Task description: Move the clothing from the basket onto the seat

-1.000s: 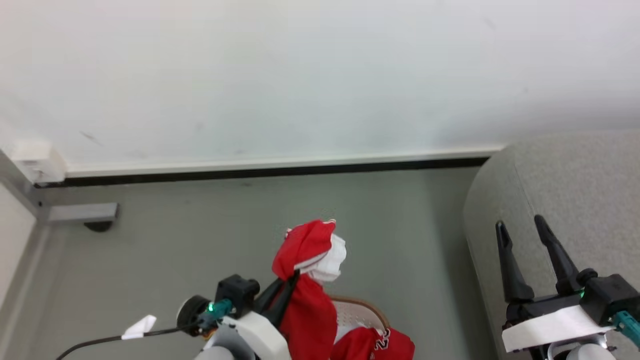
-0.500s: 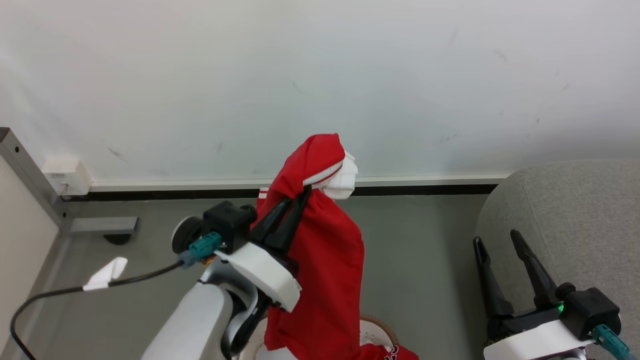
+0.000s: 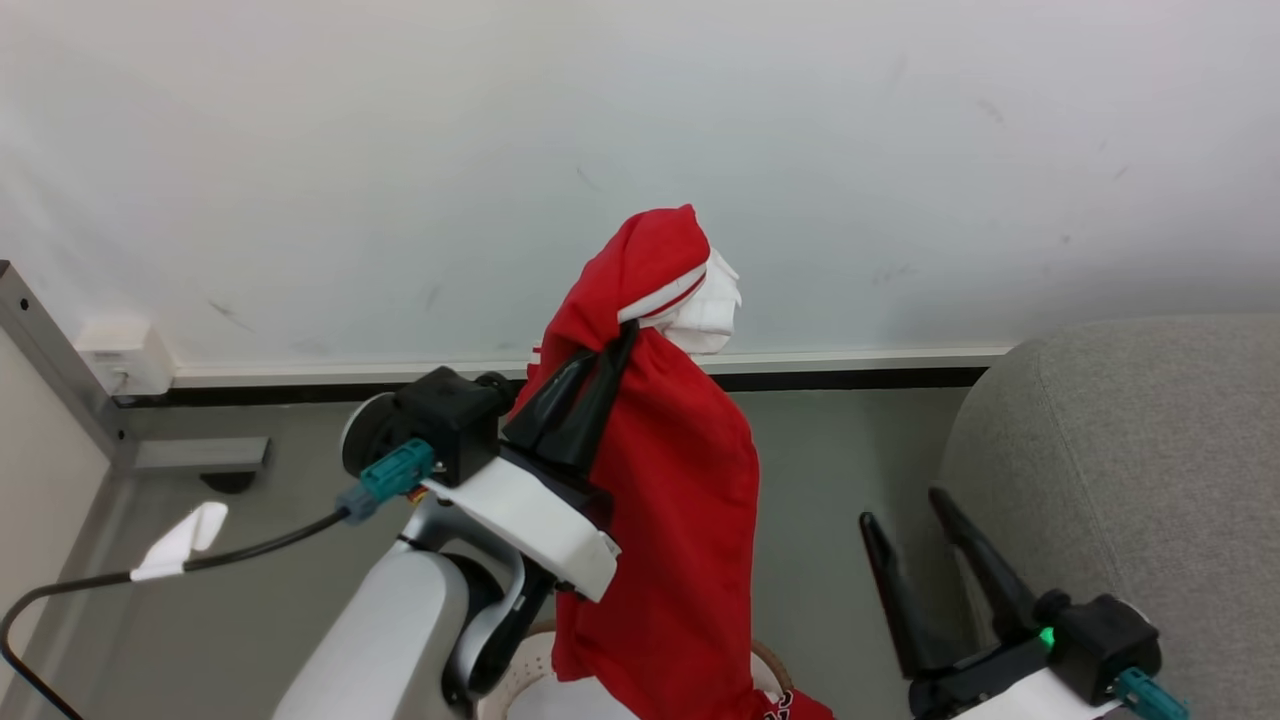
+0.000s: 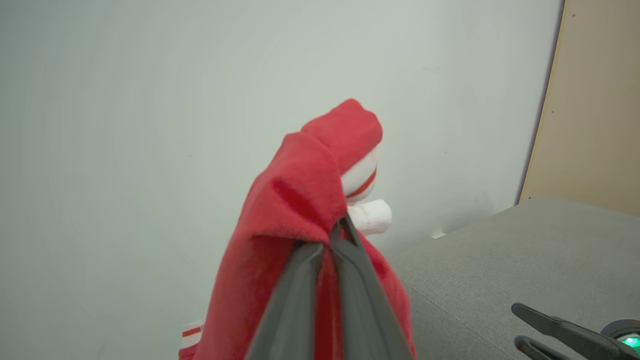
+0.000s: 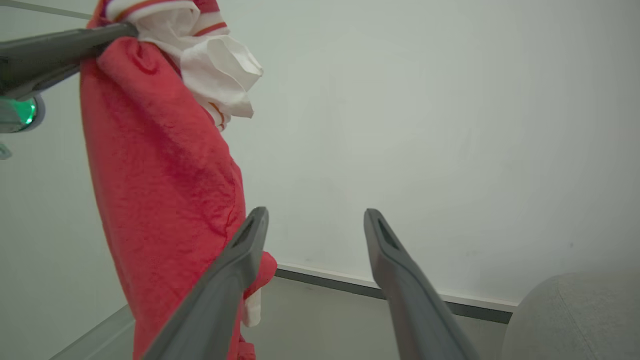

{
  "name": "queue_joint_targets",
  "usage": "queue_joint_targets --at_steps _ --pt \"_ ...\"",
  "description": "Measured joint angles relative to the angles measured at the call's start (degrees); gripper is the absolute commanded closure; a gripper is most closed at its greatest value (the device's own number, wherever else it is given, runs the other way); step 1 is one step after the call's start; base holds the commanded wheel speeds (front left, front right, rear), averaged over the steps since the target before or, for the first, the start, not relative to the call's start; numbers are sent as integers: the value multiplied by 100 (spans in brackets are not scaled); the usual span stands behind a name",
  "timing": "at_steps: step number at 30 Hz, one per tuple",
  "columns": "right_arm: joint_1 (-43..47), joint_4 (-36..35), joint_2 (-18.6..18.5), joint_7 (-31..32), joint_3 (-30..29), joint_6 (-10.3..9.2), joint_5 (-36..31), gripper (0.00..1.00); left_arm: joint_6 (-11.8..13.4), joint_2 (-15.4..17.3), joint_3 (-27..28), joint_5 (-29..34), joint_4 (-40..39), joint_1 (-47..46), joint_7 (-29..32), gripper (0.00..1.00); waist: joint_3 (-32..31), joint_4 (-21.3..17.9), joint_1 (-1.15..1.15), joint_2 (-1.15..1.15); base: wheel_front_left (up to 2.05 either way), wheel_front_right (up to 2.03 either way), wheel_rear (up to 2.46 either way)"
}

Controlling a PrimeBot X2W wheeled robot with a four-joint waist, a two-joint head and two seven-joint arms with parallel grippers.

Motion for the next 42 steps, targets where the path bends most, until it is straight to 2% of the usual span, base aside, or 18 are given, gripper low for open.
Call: queue_joint_targets --at_steps 9,20,24,29,30,31,32,42 --pt "-492 242 -455 177 1285 0 639 0 -37 -118 -341 0 -47 24 22 100 1 189 0 0 0 0 0" --pt "-1278 1031 -957 510 2609 0 1599 0 -189 -368 -1128 -201 -167 24 214 100 -122 820 0 0 0 0 0" --pt "-1465 1124 -1042 417 3084 0 2033 0 -222 -394 -1410 -271 -254 25 310 100 -184 1078 0 0 0 0 0" --pt "-1623 1435 -1027 177 3349 0 2246 0 -238 -416 -1597 -336 -355 35 376 100 -255 1348 0 0 0 0 0" --pt "-1651 1490 -979 140 3373 0 2302 42 -237 -414 -1596 -337 -360 37 393 100 -266 1391 0 0 0 0 0" --pt "-1679 1534 -938 99 3379 0 2338 62 -233 -410 -1591 -342 -360 40 397 100 -274 1426 0 0 0 0 0" --pt "-1698 1556 -913 77 3376 0 2360 100 -214 -397 -1579 -347 -359 44 397 100 -283 1454 0 0 0 0 0" --pt "-1682 1463 -854 19 3216 0 2358 100 -83 -248 -1391 -387 -290 64 347 100 -267 1423 0 0 0 0 0"
